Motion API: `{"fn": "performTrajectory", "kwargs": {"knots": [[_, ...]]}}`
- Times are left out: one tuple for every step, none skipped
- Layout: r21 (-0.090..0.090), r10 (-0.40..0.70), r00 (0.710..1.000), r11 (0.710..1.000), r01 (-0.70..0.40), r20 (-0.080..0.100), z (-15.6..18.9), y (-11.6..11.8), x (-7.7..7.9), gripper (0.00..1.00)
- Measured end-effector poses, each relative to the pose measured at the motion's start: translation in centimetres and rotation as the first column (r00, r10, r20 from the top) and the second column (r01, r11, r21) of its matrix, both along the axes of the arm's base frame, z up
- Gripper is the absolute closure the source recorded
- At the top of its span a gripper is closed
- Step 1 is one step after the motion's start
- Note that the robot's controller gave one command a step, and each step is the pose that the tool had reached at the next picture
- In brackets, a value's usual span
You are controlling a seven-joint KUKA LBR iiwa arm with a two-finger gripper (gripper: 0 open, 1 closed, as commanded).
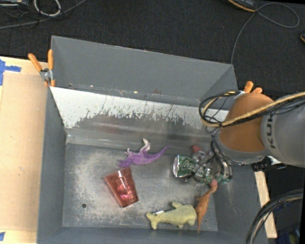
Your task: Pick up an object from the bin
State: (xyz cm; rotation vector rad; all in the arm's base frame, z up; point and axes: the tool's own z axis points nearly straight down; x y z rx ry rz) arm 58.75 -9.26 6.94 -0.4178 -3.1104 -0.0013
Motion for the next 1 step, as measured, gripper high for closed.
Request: {"fn": "performTrajectory", "kwargs": {"knots": [[0.002, 0.001, 1.0, 1.0, -0.001, -0.007, 3.64, 0.05, -0.21, 1.0]]}}
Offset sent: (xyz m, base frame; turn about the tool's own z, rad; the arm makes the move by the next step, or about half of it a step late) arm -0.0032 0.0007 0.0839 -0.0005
